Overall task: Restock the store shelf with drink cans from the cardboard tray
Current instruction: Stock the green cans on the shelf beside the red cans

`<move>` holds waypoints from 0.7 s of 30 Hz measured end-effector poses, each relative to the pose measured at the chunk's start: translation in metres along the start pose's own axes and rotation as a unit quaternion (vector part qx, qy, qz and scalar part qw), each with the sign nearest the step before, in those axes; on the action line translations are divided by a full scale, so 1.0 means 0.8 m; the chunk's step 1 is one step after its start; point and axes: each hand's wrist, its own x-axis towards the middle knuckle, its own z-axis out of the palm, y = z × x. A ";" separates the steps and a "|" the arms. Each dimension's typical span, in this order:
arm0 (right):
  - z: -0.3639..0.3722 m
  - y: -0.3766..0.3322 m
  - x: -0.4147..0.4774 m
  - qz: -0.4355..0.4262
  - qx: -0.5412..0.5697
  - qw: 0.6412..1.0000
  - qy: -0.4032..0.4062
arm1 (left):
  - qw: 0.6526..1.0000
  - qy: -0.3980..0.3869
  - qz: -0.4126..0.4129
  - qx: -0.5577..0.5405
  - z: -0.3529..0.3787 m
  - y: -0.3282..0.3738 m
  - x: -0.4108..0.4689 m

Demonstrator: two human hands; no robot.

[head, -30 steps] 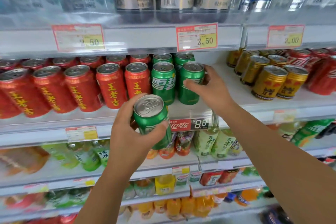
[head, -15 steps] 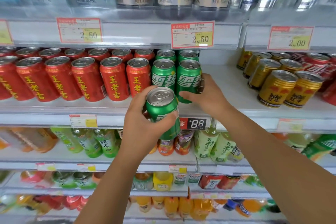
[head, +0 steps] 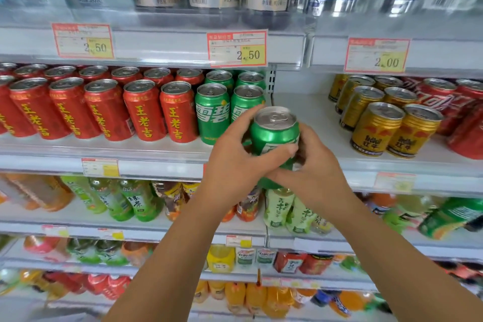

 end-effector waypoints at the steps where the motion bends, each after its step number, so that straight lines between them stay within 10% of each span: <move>1: -0.006 0.004 0.005 0.005 -0.007 1.000 0.020 | 1.000 0.000 -0.002 0.012 0.001 -0.004 0.004; 11: -0.048 0.062 0.124 0.073 -0.103 0.985 0.114 | 0.877 0.013 0.088 0.472 -0.033 -0.125 0.006; 21: -0.020 0.090 0.194 0.074 -0.064 0.988 0.116 | 0.869 0.039 0.145 0.472 -0.031 -0.139 0.009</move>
